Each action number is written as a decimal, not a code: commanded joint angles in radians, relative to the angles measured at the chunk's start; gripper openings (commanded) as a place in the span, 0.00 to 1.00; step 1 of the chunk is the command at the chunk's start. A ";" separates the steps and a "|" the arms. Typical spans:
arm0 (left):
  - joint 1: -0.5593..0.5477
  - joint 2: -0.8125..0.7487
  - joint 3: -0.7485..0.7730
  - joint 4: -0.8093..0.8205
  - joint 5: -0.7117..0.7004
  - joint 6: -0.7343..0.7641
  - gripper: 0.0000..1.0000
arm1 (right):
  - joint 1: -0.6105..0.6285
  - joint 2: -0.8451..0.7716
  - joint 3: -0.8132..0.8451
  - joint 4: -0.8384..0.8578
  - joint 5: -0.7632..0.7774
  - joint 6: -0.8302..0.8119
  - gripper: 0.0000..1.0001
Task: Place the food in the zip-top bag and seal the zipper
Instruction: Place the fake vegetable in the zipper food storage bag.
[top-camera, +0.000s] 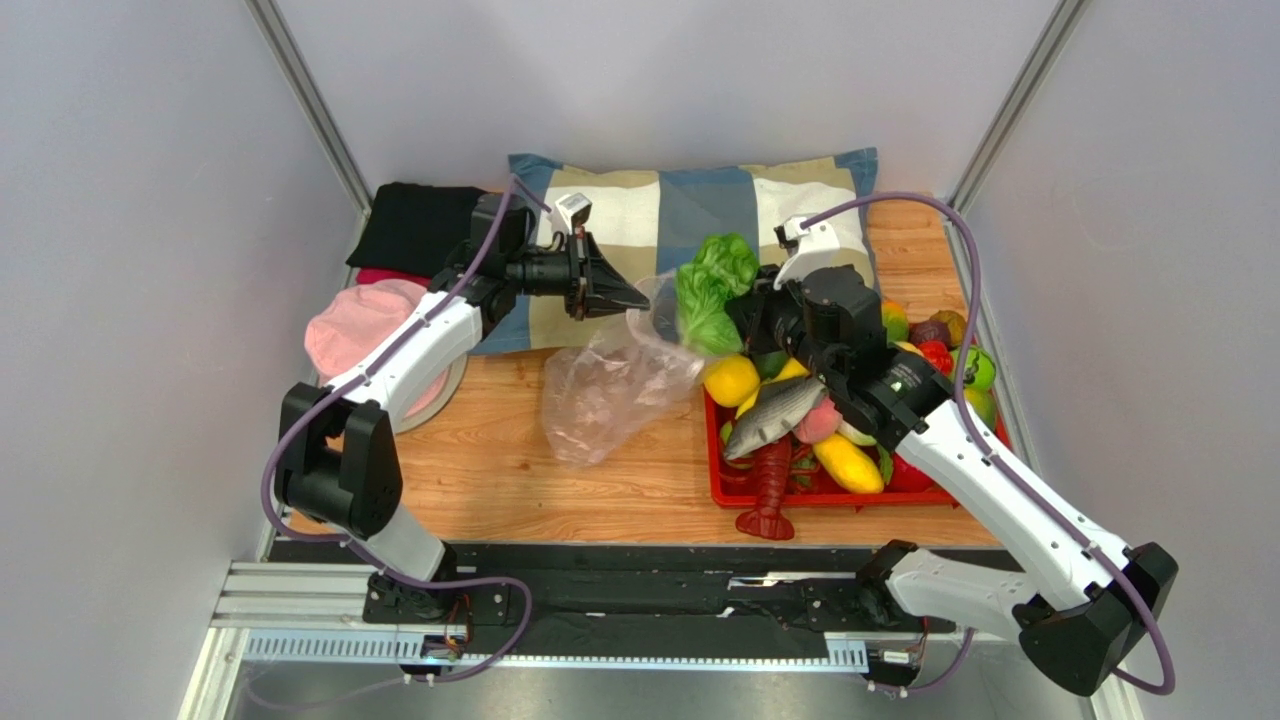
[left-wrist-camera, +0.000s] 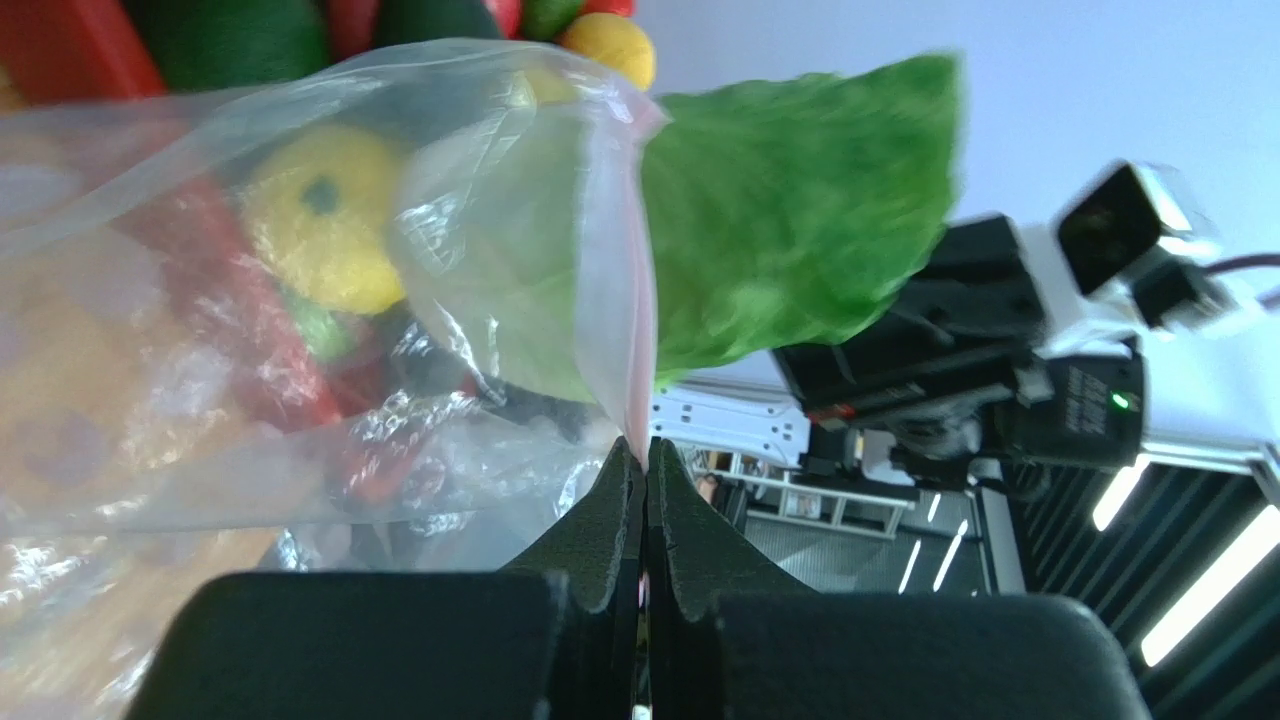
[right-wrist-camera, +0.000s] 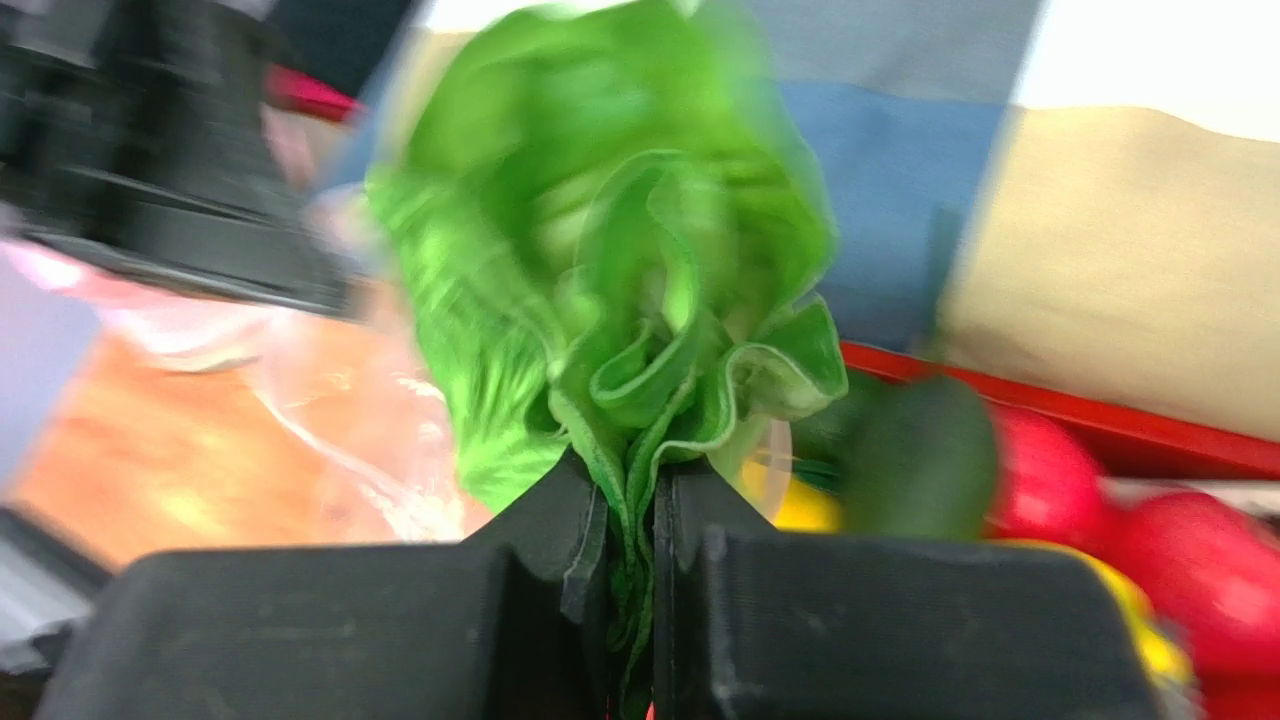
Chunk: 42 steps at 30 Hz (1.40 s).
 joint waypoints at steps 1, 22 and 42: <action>0.001 -0.075 0.012 0.144 0.095 -0.080 0.00 | -0.003 0.000 -0.009 -0.067 0.102 -0.059 0.00; 0.011 -0.064 -0.059 0.582 0.054 -0.314 0.00 | -0.134 0.252 0.232 -0.056 -0.437 0.839 0.00; 0.028 -0.069 -0.022 0.767 0.142 -0.345 0.00 | -0.009 0.267 0.264 -0.007 -0.671 0.182 0.14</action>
